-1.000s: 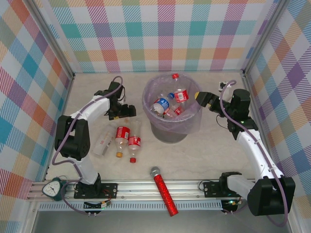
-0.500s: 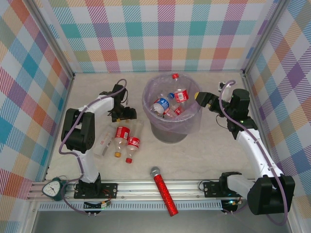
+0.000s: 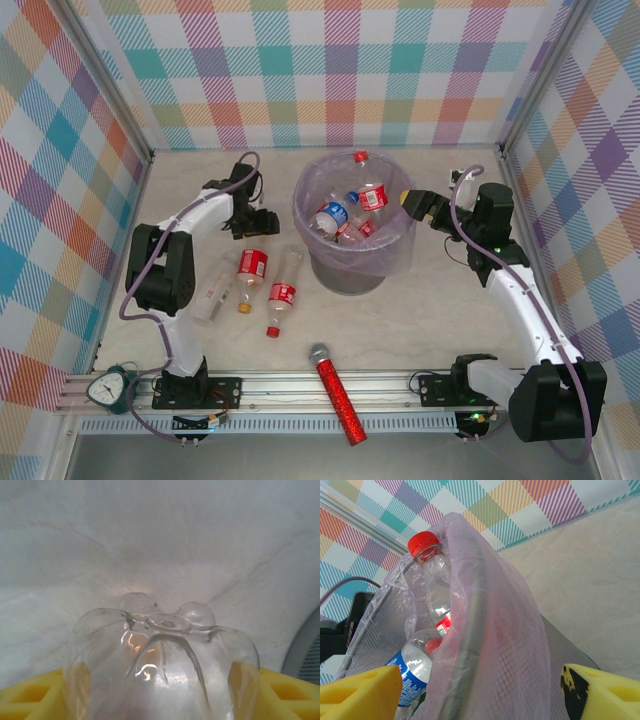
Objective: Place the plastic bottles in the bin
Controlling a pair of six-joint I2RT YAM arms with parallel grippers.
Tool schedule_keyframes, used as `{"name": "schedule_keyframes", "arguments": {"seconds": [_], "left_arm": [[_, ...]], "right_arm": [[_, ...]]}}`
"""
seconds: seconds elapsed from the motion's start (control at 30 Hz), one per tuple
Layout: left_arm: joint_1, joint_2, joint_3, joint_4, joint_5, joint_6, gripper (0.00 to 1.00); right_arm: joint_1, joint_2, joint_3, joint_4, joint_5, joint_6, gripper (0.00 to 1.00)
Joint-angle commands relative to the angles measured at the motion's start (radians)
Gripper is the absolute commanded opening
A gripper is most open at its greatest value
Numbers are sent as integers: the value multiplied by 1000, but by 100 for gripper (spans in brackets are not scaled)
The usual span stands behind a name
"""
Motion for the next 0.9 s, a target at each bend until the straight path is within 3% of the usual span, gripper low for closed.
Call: {"name": "schedule_keyframes", "arguments": {"seconds": [0.0,0.17,0.3,0.47,0.53,0.73,0.87], "left_arm": [[8,-153,72,-24,-42,3,64],[7,-367,27,132,-102,-76,60],[7,-526,-8,265,-71,-125,55],[0,-645,-13,391,-19,-198,43],[-11,-688,-36,515,-6,-247,33],[-91,-696,-68,831,23,-352,11],[-202,-640,-54,988,5,-335,5]], "right_arm": [[5,-11,14,18,-1,-4,83],[4,-7,9,35,-5,8,83],[5,-1,11,38,-15,10,83],[5,0,5,48,-13,15,83],[4,2,5,50,-15,17,83],[5,3,7,48,-14,21,82],[6,-1,7,50,-15,24,83]]}}
